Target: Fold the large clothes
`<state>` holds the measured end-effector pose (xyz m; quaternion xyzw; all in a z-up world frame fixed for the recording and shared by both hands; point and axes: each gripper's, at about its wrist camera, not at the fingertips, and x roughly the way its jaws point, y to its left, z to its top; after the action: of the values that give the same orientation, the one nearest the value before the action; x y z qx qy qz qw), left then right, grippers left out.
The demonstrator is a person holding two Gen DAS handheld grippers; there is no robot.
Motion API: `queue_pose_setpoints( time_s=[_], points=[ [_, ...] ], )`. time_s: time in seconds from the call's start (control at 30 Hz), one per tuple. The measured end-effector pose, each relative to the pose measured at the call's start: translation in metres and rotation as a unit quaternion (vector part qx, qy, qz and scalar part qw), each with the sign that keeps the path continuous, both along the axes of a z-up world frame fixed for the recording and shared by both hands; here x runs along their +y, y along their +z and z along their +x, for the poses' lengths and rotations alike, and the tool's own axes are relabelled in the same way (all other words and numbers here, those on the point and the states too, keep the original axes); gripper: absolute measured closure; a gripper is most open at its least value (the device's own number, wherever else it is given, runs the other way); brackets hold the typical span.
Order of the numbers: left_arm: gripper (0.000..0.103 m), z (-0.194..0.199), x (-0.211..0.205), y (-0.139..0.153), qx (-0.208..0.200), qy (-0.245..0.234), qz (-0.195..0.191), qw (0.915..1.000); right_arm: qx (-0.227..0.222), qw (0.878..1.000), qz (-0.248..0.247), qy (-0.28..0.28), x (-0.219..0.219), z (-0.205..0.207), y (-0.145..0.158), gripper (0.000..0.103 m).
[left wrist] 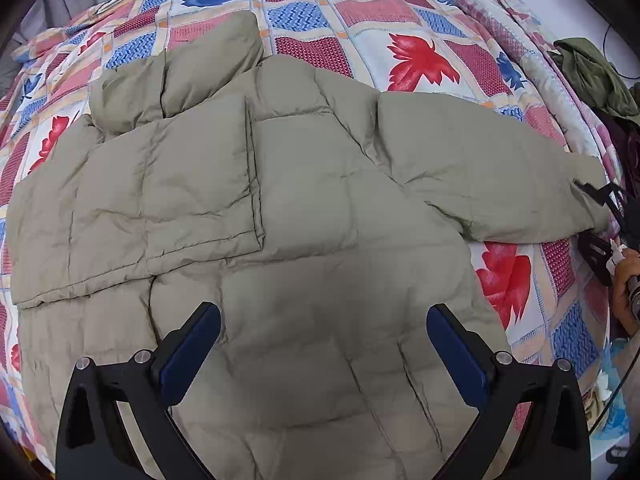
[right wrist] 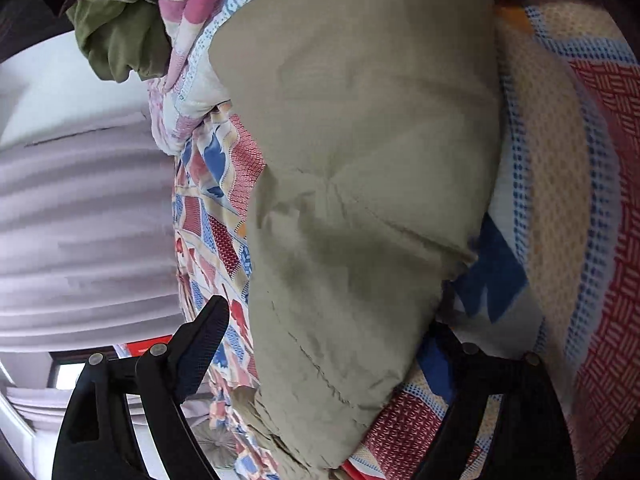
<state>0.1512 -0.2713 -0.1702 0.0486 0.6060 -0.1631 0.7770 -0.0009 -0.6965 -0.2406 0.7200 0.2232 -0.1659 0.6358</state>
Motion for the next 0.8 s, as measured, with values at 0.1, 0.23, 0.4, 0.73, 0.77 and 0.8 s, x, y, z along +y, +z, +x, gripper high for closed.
queue_pose_setpoints(
  time_s=[0.1, 0.23, 0.4, 0.73, 0.77, 0.8],
  points=[
    [0.000, 0.002, 0.004, 0.004, -0.007, -0.002, 0.002, 1.0000, 0.003, 1.000, 0.027, 0.001, -0.002, 0.004, -0.007, 0.087],
    [0.000, 0.008, 0.018, 0.012, -0.023, -0.008, 0.003, 0.9997, -0.018, 0.999, -0.012, 0.024, 0.005, 0.017, 0.016, 0.095],
    [0.000, 0.019, 0.049, 0.017, -0.036, 0.009, -0.001, 0.9993, -0.048, 0.990, -0.092, 0.100, 0.033, 0.058, 0.067, 0.096],
    [0.000, 0.041, 0.157, 0.021, -0.068, 0.074, -0.011, 0.9949, -0.068, 0.925, -0.241, 0.286, 0.199, 0.168, 0.138, 0.095],
    [0.000, 0.043, 0.171, 0.022, -0.070, 0.085, -0.010, 0.9939, -0.068, 0.915, -0.258, 0.304, 0.221, 0.178, 0.143, 0.095],
    [0.000, 0.045, 0.184, 0.022, -0.072, 0.093, -0.010, 0.9930, -0.067, 0.904, -0.273, 0.323, 0.243, 0.185, 0.146, 0.095]
  ],
)
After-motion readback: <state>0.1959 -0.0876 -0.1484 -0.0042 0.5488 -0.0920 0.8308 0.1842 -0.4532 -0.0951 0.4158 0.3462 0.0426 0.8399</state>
